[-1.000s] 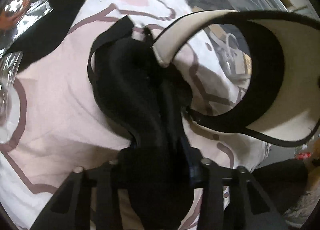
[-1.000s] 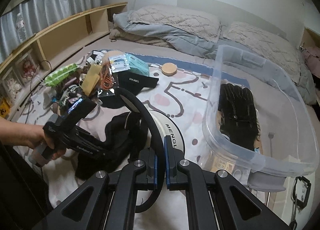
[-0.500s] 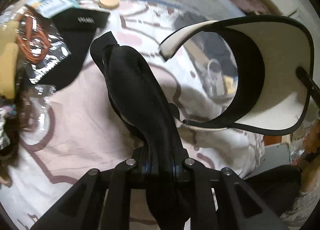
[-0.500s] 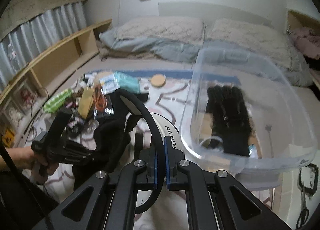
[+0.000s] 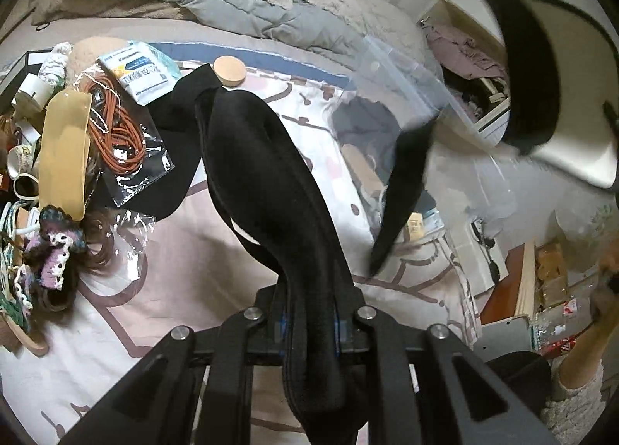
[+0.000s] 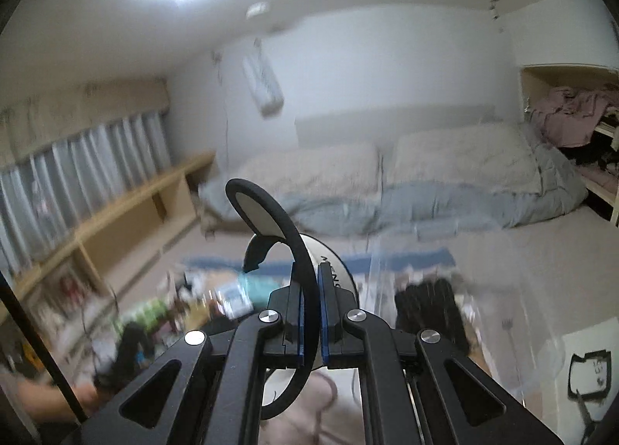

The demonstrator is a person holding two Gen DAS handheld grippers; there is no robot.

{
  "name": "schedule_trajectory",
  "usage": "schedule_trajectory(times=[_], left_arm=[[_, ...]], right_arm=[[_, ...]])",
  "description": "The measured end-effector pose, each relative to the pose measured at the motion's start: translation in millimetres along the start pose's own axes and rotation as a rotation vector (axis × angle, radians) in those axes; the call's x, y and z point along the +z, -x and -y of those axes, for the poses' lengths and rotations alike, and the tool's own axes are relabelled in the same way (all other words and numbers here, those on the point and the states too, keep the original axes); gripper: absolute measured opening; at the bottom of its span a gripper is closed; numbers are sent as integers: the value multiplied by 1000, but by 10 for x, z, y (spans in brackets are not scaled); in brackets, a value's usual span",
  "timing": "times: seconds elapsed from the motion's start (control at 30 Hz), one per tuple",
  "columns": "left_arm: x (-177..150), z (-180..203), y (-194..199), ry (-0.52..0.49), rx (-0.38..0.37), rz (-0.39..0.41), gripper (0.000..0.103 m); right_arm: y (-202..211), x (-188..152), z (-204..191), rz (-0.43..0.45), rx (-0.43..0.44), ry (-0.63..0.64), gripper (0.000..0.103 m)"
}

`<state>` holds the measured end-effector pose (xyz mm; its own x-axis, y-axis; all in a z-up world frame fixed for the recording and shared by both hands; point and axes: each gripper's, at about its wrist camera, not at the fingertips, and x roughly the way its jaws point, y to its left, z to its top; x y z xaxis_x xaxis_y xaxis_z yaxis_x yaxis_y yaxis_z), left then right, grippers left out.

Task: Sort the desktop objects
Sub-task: 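Swing the right gripper with the visor over the clear plastic box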

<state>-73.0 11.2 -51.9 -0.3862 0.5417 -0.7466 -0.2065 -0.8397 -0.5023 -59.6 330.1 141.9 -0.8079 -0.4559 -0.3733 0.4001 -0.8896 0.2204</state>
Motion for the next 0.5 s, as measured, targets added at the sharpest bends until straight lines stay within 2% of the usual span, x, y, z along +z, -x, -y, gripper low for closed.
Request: schedule_trajectory(times=[0.17,0.33,0.5], left_arm=[[21,12,-15,1,-13,-5,16],[30,84,-20,-19,-24,-9,16],[40,181,-33,-46,-35,-11,16]], right_arm=[[223,349,174,132,-59,-58,6],[288,493,640,240,-182,-206,6],[55,364,1205,233,-335,-361,6]])
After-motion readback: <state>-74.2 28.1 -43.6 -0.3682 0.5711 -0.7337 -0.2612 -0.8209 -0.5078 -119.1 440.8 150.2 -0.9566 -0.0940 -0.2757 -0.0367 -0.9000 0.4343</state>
